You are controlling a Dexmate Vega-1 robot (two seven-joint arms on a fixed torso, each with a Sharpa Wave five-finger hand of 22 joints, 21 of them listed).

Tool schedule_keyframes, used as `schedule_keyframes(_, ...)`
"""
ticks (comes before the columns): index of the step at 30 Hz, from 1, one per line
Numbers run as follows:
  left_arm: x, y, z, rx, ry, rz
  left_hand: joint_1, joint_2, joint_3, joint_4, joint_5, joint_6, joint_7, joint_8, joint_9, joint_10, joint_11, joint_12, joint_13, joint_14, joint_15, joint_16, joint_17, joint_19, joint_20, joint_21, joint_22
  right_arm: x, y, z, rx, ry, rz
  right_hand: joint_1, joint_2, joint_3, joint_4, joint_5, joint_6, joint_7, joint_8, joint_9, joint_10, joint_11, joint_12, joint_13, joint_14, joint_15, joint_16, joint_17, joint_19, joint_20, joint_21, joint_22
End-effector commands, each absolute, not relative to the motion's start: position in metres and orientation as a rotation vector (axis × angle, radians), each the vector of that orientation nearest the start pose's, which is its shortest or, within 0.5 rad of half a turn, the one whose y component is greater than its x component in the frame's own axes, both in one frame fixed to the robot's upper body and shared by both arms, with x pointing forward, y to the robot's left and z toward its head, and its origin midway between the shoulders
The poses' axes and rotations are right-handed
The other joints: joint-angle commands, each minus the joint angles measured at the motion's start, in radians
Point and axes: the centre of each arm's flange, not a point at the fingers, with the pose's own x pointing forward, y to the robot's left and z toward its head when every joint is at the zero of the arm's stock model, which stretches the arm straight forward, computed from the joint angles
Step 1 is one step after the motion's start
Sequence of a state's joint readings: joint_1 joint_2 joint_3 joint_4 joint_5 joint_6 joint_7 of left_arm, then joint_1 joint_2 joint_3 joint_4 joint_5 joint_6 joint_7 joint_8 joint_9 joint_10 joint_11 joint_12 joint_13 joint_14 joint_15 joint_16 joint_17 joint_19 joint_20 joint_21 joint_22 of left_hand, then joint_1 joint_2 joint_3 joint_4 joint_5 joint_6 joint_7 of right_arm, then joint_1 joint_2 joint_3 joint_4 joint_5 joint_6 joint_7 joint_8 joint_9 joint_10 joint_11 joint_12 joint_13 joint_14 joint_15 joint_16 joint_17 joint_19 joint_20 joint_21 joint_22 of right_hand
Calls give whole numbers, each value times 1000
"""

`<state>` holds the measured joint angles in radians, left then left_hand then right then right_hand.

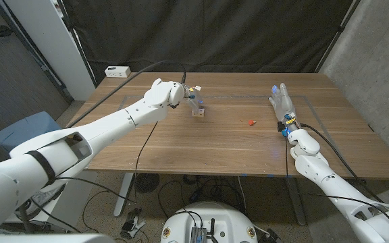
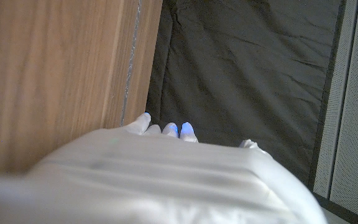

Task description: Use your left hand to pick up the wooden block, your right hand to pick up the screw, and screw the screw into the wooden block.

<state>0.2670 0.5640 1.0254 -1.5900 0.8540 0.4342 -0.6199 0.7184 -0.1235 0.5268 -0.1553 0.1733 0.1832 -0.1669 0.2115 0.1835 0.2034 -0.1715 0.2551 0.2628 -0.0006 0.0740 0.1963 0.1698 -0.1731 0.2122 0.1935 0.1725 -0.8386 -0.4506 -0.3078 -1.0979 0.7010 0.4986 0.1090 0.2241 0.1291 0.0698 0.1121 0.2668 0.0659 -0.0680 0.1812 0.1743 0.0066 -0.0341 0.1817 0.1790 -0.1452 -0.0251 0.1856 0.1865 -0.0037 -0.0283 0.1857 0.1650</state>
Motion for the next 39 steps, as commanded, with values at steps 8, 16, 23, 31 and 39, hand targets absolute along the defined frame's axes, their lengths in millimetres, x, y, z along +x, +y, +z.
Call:
schedule_keyframes(8, 649, 98, 73, 1892, -288, -115, 19, 8, -9, -1, 2, 30, -4, 12, 6, 35, 0, 17, 7, 32, -11, 11, 5, -17, 1, 4, 2, 656, -340, -58, 142, -678, 119, 6, -22, -3, -11, 9, -2, -10, 4, 3, -5, -5, 3, 2, -5, 0, 4, -2, -9, -33, 0, 2)
schedule_keyframes(16, 649, 98, 64, 1890, -303, -86, 25, 14, -14, 0, 3, 50, -1, 16, 6, 57, -4, 26, 11, 54, -21, 15, 5, -7, 1, 4, 2, 656, -340, -60, 146, -676, 115, 8, -26, -4, -15, 10, -2, -10, 4, 3, -6, -3, 4, 2, -6, -1, 4, -2, -9, -33, 0, 2)
schedule_keyframes(23, 649, 97, 58, 1895, -329, -53, 30, 16, -16, 0, 4, 61, -2, 19, 6, 59, -6, 28, 14, 64, -30, 16, 5, 0, 0, 5, 2, 657, -340, -60, 148, -676, 115, 10, -27, -5, -17, 11, -2, -10, 4, 4, -6, -4, 4, 2, -6, -1, 4, -2, -9, -32, 0, 2)
schedule_keyframes(31, 655, 96, 55, 1887, -311, -56, 33, 19, -19, 0, 5, 50, -3, 12, 6, 53, -4, 26, 16, 66, -33, 13, 6, 6, 1, 5, 2, 657, -341, -61, 150, -675, 115, 11, -28, -5, -19, 12, -2, -11, 4, 4, -5, -6, 5, 2, -6, 0, 5, -2, -9, -32, 0, 3)
schedule_keyframes(39, 660, 94, 52, 1882, -301, -56, 36, 20, -21, 0, 5, 52, -4, 12, 6, 52, -2, 25, 18, 69, -31, 13, 6, 10, 1, 5, 2, 658, -342, -62, 154, -674, 111, 11, -29, -5, -20, 13, -2, -11, 4, 4, -6, -6, 5, 2, -6, 0, 5, -2, -9, -32, 1, 3)
